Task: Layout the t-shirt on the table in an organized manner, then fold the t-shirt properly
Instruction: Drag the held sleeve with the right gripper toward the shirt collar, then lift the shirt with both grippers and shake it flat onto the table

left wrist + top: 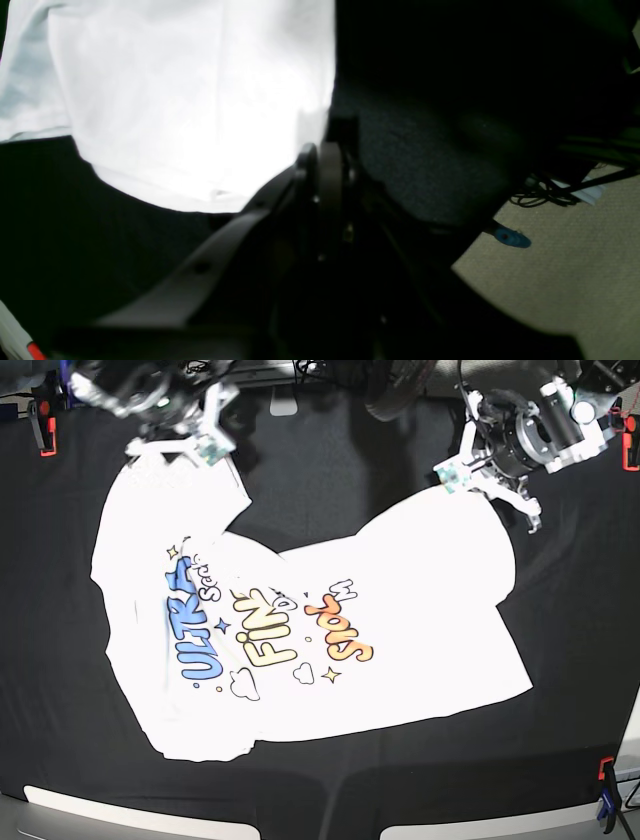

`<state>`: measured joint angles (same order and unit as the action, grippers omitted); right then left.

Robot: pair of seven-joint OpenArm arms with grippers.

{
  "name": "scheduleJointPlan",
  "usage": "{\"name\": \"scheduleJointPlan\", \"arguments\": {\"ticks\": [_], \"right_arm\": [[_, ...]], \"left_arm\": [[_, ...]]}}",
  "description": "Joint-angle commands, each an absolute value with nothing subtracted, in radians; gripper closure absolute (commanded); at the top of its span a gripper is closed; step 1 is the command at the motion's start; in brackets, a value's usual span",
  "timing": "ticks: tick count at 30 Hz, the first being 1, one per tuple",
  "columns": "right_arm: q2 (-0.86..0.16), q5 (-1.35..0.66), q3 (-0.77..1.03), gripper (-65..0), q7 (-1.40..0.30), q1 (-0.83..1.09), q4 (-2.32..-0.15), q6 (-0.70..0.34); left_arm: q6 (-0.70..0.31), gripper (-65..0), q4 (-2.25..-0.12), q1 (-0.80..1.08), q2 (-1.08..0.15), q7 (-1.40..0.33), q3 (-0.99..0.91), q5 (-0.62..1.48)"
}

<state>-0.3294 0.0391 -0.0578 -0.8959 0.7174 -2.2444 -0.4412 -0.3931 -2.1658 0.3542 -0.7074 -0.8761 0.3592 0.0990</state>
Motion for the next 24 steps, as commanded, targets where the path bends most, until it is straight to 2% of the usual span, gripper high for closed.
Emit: {"name": "scheduleJointPlan", "arguments": {"ticks": [1,4,7,14,18,24], "right_arm": [[-0.336,0.110,-0.093,-26.5,-0.871,0.719,-2.243,-0.376],[-0.341,0.331,-0.204,-26.5,-0.875,0.718,-2.178,-0.180],[-0.352,0.432,-0.278,-26.5,-0.875,0.715,-2.115,-0.043],[-0.352,0.526,-0.374,-26.5,-0.880,0.710,-2.043,0.044],[-0.352,0.584,-0.362,-26.5,-0.883,0.710,-2.043,0.066],[-0.352,0.524,-0.298,-26.5,-0.906,0.710,-2.039,0.070]], "left_arm": [[-0.388,0.0,-2.184,0.349,-0.718,-0.863,0.353,0.097],[-0.388,0.0,-2.184,0.349,-0.718,-0.863,0.353,0.097],[-0.388,0.0,-2.184,0.349,-0.718,-0.863,0.353,0.097],[-0.388,0.0,-2.184,0.349,-0.718,-0.863,0.353,0.097],[-0.388,0.0,-2.184,0.349,-0.718,-0.863,0.353,0.097],[-0.388,0.0,-2.184,0.349,-0.718,-0.863,0.353,0.097]]}}
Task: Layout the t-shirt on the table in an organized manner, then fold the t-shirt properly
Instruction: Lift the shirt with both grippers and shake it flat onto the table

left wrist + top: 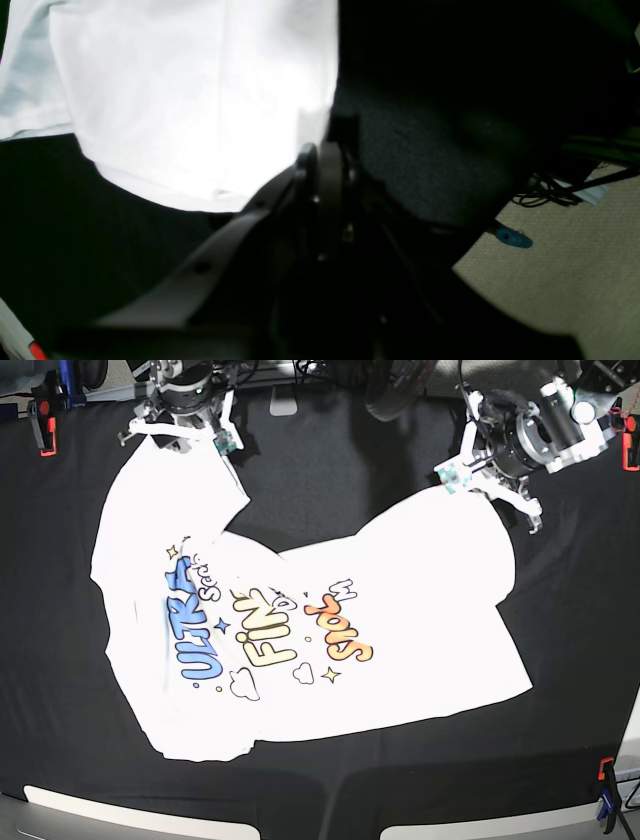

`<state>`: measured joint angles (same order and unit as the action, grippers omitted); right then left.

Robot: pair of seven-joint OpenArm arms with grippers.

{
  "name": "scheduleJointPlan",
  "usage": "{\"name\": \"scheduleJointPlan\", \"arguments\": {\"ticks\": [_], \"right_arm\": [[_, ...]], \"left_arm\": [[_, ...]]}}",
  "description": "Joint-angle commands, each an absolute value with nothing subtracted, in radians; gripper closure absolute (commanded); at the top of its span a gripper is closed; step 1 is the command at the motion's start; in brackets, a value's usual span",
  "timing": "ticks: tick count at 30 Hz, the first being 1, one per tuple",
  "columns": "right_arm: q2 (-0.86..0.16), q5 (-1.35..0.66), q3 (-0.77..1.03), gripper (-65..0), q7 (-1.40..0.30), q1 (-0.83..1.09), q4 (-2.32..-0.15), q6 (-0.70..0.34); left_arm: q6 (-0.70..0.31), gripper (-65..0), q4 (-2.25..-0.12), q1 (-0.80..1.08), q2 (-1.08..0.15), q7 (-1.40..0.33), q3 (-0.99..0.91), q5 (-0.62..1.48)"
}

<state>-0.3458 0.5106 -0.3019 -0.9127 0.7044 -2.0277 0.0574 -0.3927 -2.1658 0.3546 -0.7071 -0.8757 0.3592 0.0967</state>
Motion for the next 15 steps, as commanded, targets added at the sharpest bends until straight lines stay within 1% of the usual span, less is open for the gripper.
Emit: {"name": "scheduleJointPlan", "arguments": {"ticks": [1,3,4,6,7,8,10,11,13,15], "right_arm": [[-0.352,0.493,-0.281,-26.5,-0.906,0.710,-2.038,0.072],[-0.352,0.405,-0.256,-26.5,-0.900,0.710,-2.037,0.055],[-0.352,0.384,-0.252,-26.5,-0.897,0.710,-2.037,0.025],[-0.352,0.384,-0.254,-26.4,-0.897,0.710,-2.037,0.000],[-0.352,0.395,-0.255,-24.4,-0.899,0.710,-2.037,0.000],[-0.352,0.413,-0.255,-20.3,-0.901,0.710,-2.037,0.000],[-0.352,0.451,-0.254,-8.5,-0.907,0.710,-2.037,0.000],[-0.355,0.474,-0.255,-0.9,-0.911,0.710,-2.037,0.000],[-0.373,0.499,-0.255,0.0,-0.927,0.710,-2.037,-0.016],[-0.405,0.503,-0.255,0.0,-0.948,0.713,-2.037,-0.020]], "left_arm": [[-0.388,0.0,-2.184,0.349,-0.718,-0.863,0.353,0.097],[-0.388,0.0,-2.184,0.349,-0.718,-0.863,0.353,0.097],[-0.388,0.0,-2.184,0.349,-0.718,-0.863,0.353,0.097],[-0.388,0.0,-2.184,0.349,-0.718,-0.863,0.353,0.097],[-0.388,0.0,-2.184,0.349,-0.718,-0.864,0.353,0.097],[-0.388,0.0,-2.184,0.349,-0.718,-0.864,0.353,0.097],[-0.388,0.0,-2.184,0.349,-0.718,-0.867,0.353,0.095],[-0.388,0.0,-2.184,0.350,-0.718,-0.867,0.353,0.085],[-0.380,0.0,-2.185,0.350,-0.718,-0.867,0.353,0.050],[-0.336,0.0,-2.187,0.350,-0.718,-0.867,0.353,0.007]]}}
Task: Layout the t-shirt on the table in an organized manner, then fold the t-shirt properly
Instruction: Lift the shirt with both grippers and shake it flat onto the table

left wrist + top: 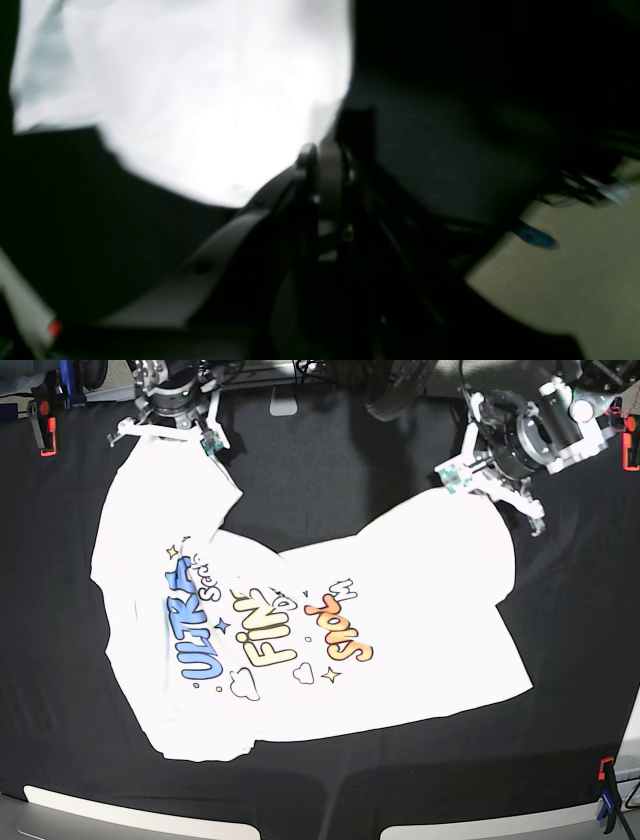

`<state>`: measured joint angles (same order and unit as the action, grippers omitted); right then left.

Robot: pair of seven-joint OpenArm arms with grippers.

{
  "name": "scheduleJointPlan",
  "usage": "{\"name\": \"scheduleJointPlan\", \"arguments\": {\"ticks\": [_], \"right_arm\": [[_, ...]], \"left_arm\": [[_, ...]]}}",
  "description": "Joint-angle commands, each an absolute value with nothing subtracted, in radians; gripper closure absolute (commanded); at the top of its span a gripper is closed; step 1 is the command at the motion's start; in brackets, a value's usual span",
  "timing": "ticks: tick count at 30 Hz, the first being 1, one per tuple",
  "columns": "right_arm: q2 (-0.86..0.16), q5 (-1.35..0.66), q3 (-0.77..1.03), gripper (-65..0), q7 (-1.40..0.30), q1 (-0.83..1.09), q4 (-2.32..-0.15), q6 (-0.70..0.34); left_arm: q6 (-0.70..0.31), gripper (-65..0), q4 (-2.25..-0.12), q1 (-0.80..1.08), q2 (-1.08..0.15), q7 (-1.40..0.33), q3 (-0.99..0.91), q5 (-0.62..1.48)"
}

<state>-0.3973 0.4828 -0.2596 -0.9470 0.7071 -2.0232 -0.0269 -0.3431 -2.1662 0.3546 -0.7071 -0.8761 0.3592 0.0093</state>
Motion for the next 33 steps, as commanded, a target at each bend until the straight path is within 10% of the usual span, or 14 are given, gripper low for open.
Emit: {"name": "scheduleJointPlan", "arguments": {"ticks": [1,33], "right_arm": [[-0.426,0.503,-0.255,0.0,-0.962,0.713,-2.037,-0.019],[-0.881,0.668,-0.255,0.0,-1.083,1.059,-2.183,0.090]], "left_arm": [[-0.318,0.0,-2.187,0.350,-0.718,-0.867,0.353,-0.014],[-0.170,0.0,-2.190,0.672,-0.720,-1.119,0.352,-0.419]]}}
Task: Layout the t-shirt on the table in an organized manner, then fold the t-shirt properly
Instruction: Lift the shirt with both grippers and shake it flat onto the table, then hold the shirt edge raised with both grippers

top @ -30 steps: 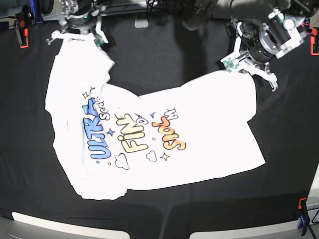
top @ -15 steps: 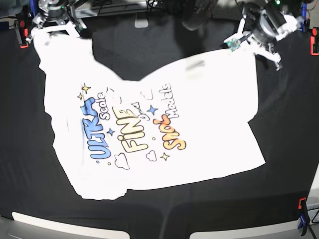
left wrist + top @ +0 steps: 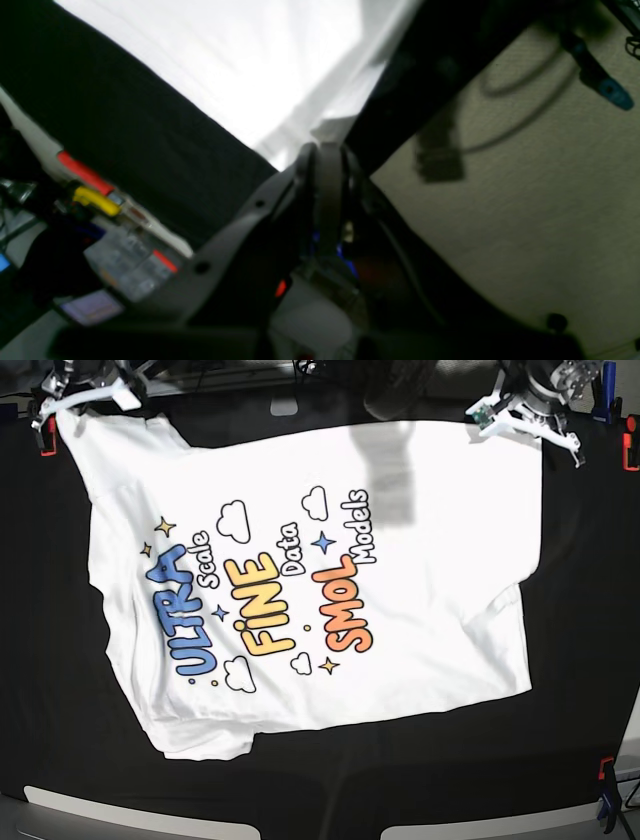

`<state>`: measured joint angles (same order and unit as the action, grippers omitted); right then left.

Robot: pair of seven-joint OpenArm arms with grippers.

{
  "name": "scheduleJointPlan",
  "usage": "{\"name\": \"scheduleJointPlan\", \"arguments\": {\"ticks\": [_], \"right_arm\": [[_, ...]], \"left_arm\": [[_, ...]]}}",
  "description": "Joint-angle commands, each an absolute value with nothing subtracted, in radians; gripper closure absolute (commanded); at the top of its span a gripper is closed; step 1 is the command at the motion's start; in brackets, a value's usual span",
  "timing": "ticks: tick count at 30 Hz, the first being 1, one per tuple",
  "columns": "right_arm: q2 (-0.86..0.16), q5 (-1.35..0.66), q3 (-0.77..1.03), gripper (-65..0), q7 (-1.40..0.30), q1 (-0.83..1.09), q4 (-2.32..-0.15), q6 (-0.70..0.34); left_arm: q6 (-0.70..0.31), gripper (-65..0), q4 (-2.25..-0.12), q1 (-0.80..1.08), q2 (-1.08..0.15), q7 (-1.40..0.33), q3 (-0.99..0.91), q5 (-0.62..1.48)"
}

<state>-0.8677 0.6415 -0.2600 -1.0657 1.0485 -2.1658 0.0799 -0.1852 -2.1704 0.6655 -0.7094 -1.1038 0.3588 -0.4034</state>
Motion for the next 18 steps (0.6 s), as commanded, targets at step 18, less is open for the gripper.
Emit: {"name": "scheduleJointPlan", "arguments": {"ticks": [18], "right_arm": [[-0.881,0.733,-0.255,0.0,-1.117,1.201,-2.256,0.091]], "left_arm": [[-0.101,0.0,-2.190,0.770,-0.830,-1.209,0.352,-0.418]]}}
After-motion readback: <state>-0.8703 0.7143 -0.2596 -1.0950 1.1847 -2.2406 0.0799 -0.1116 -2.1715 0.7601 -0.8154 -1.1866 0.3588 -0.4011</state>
